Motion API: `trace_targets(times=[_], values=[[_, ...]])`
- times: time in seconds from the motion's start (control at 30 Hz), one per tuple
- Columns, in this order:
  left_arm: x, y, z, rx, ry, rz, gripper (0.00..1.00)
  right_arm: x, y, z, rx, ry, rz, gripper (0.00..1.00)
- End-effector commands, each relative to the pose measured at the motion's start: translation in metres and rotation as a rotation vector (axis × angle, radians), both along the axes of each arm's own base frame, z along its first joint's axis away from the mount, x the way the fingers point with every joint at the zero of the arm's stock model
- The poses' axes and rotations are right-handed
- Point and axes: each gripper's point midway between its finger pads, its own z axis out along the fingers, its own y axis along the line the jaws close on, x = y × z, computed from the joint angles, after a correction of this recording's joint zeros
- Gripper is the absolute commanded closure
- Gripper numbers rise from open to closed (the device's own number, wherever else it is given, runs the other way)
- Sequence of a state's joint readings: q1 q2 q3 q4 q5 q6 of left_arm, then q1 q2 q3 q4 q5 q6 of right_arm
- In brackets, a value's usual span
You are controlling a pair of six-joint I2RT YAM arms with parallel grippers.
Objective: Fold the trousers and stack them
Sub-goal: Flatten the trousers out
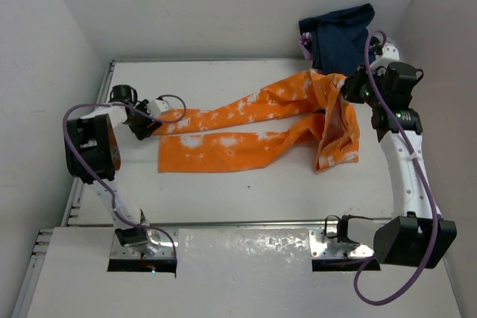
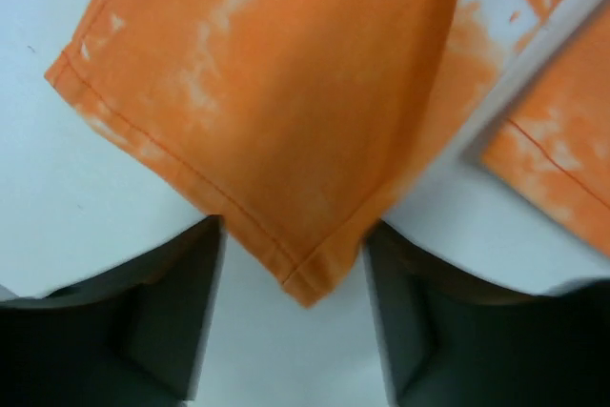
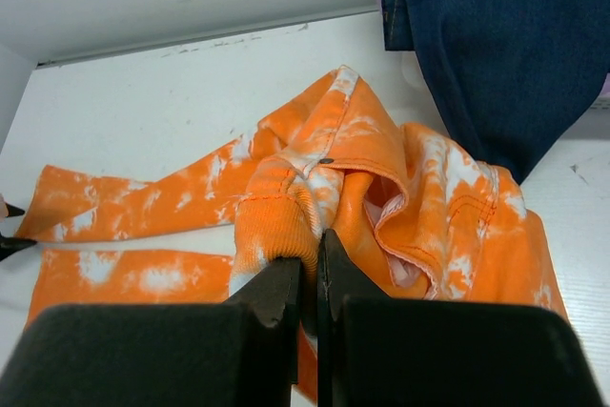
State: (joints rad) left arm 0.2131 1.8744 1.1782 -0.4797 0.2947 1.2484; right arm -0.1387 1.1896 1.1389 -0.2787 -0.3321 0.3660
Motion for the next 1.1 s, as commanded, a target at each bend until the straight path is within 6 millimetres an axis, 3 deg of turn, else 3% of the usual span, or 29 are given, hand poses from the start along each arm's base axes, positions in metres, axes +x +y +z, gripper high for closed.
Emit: trace_targets(times=[0.0, 0.03, 0.13, 0.23, 0.27, 0.3, 0.33, 0.37, 0.4, 0.43, 0.47, 0.5, 0.53, 0.57, 0.6, 0.63, 0.7, 0.73, 0.8, 0.83, 0.9, 0.93, 0.97, 1.0, 1.03, 1.07], values=[[0.011, -0.011, -0.016, -0.083, -0.022, 0.023, 0.47, 0.006, -0.002, 0.014, -0.017, -0.053, -0.002, 1.0], [0.018, -0.008, -0.021, -0.082, -0.045, 0.047, 0.57, 0.008, -0.001, 0.016, -0.014, -0.057, 0.0, 1.0], [0.024, 0.002, -0.034, -0.085, -0.027, 0.181, 1.0, 0.018, 0.0, 0.019, 0.008, -0.056, 0.004, 1.0], [0.048, 0.019, -0.015, -0.142, -0.059, 0.348, 1.0, 0.032, 0.0, 0.035, 0.014, -0.095, 0.012, 1.0], [0.075, 0.03, 0.015, -0.195, -0.13, 0.449, 1.0, 0.04, -0.001, 0.03, 0.015, -0.082, 0.014, 1.0], [0.088, 0.038, 0.034, -0.229, -0.169, 0.51, 1.0, 0.046, -0.002, 0.047, 0.01, -0.114, 0.018, 1.0], [0.116, 0.058, 0.082, -0.306, -0.263, 0.608, 1.0, 0.056, -0.003, 0.042, 0.011, -0.091, 0.02, 1.0], [0.13, 0.069, 0.111, -0.343, -0.315, 0.647, 1.0, 0.063, -0.004, 0.07, -0.007, -0.146, 0.025, 1.0], [0.154, 0.096, 0.191, -0.413, -0.446, 0.712, 1.0, 0.076, -0.007, 0.101, -0.029, -0.196, 0.03, 1.0], [0.155, 0.096, 0.192, -0.413, -0.447, 0.713, 1.0, 0.076, -0.007, 0.101, -0.029, -0.196, 0.03, 1.0], [0.162, 0.109, 0.243, -0.426, -0.534, 0.706, 1.0, 0.078, -0.008, 0.112, -0.035, -0.213, 0.03, 1.0], [0.163, 0.113, 0.267, -0.431, -0.575, 0.707, 1.0, 0.078, -0.012, 0.132, -0.041, -0.251, 0.022, 1.0], [0.157, 0.122, 0.287, -0.429, -0.607, 0.717, 1.0, 0.076, -0.014, 0.139, -0.046, -0.266, 0.018, 1.0], [0.154, 0.125, 0.322, -0.424, -0.681, 0.702, 1.0, 0.072, -0.015, 0.148, -0.054, -0.288, 0.015, 1.0], [0.149, 0.128, 0.337, -0.413, -0.717, 0.702, 1.0, 0.068, -0.019, 0.152, -0.075, -0.303, 0.01, 1.0], [0.135, 0.132, 0.374, -0.397, -0.807, 0.696, 1.0, 0.056, -0.02, 0.164, -0.092, -0.335, 0.002, 1.0], [0.122, 0.135, 0.387, -0.387, -0.848, 0.703, 1.0, 0.048, -0.035, 0.169, -0.119, -0.362, -0.051, 1.0], [0.11, 0.134, 0.409, -0.379, -0.905, 0.689, 1.0, 0.041, -0.041, 0.179, -0.122, -0.39, -0.069, 1.0], [0.097, 0.129, 0.433, -0.365, -0.955, 0.66, 1.0, 0.04, -0.052, 0.185, -0.09, -0.407, -0.084, 1.0], [0.092, 0.129, 0.439, -0.362, -0.963, 0.656, 1.0, 0.041, -0.052, 0.186, -0.074, -0.416, -0.076, 1.0], [0.076, 0.118, 0.455, -0.36, -0.979, 0.606, 1.0, 0.038, -0.038, 0.161, -0.015, -0.383, -0.005, 1.0], [0.068, 0.122, 0.443, -0.351, -0.947, 0.619, 1.0, 0.022, -0.029, 0.178, -0.015, -0.465, 0.019, 1.0], [0.061, 0.122, 0.44, -0.327, -0.937, 0.605, 1.0, 0.018, -0.027, 0.135, 0.024, -0.397, 0.014, 1.0], [0.046, 0.118, 0.447, -0.315, -0.942, 0.584, 1.0, 0.009, -0.027, 0.126, 0.017, -0.408, 0.0, 1.0], [0.032, 0.126, 0.428, -0.276, -0.877, 0.595, 1.0, -0.014, -0.029, 0.104, -0.004, -0.405, -0.038, 1.0], [0.017, 0.121, 0.43, -0.269, -0.861, 0.566, 1.0, -0.023, -0.041, 0.093, -0.019, -0.398, -0.126, 1.0]])
